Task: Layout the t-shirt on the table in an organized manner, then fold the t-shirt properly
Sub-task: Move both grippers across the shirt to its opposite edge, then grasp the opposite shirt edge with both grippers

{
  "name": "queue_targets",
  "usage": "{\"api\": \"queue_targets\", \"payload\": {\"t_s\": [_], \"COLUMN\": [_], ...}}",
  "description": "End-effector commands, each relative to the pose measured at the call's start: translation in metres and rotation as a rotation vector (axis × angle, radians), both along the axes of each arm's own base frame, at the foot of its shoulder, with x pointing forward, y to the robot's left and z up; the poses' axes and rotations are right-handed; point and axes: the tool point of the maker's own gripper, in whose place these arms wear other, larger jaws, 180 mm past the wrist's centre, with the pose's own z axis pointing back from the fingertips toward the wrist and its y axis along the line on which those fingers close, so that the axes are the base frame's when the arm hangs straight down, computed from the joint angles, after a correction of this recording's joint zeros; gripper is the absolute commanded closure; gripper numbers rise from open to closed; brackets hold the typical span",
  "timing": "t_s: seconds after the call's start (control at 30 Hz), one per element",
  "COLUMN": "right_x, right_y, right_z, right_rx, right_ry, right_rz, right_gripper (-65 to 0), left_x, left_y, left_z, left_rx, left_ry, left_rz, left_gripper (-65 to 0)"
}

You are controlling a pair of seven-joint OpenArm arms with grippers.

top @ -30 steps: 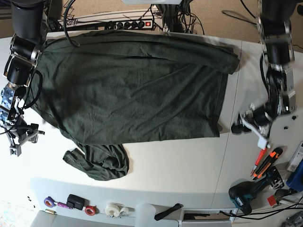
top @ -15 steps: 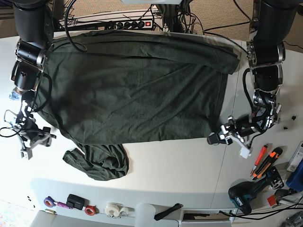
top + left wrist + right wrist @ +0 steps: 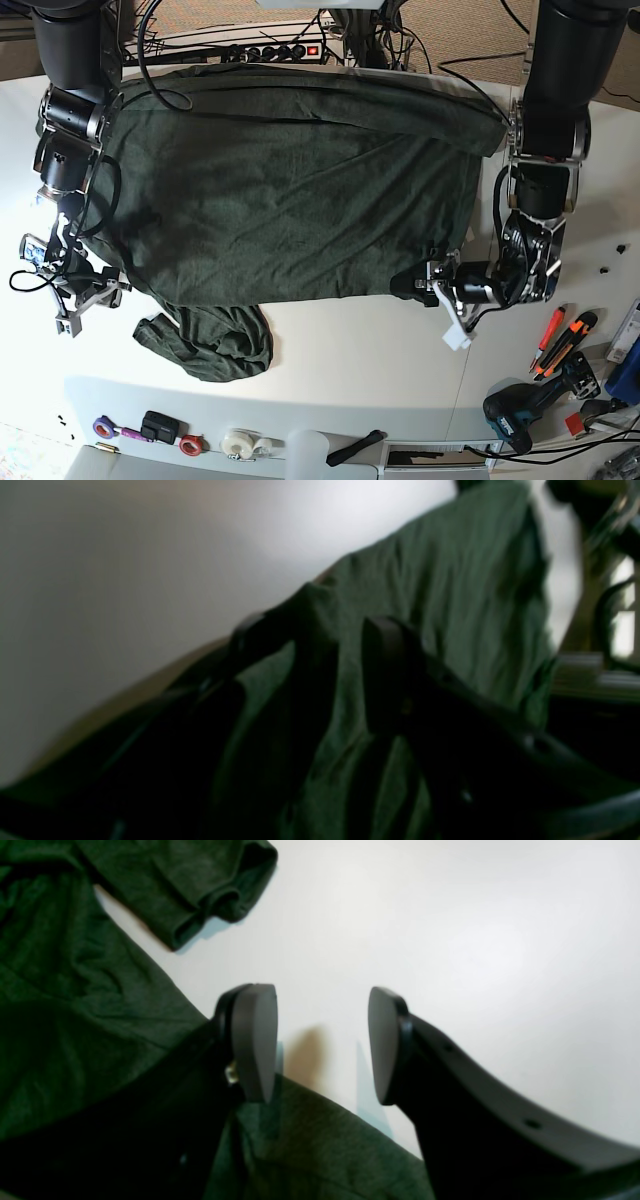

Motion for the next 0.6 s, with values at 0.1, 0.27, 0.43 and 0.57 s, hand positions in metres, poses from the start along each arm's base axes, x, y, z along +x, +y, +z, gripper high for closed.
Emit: {"api": "queue_targets", "payload": {"t_s": [0.1,0.27,0.43,0.57], "right_x": [0.014,0.014,0.015,0.014], "right_y": [-0.008,-0.008,-0.008,-0.008], "right_z": [0.028,0.028,0.028,0.028], "right_rx": [-0.014,-0.014,-0.014,-0.014], "right_ry": [-0.075,-0.076,-0.076,-0.075], "right_rz": [-0.002,-0.002,-0.002,-0.002], "right_gripper": [-29.1,-29.1,-29.1,-29.1], "left_x": [0.018,0.038,0.032,0.020], "left_y": [0.019,0.036,0.038,0.040], "left_z": [0.014,0.029,0.023,0.008], "left_rx": [0.119,0.196,0.212,0.236], "left_ry": [-0.031,-0.079,-0.063,-0.034], "left_rz": [-0.031,-0.010,-0.025,-0.039], "left_gripper": [-30.1,-30.0,-30.0,-30.0]}}
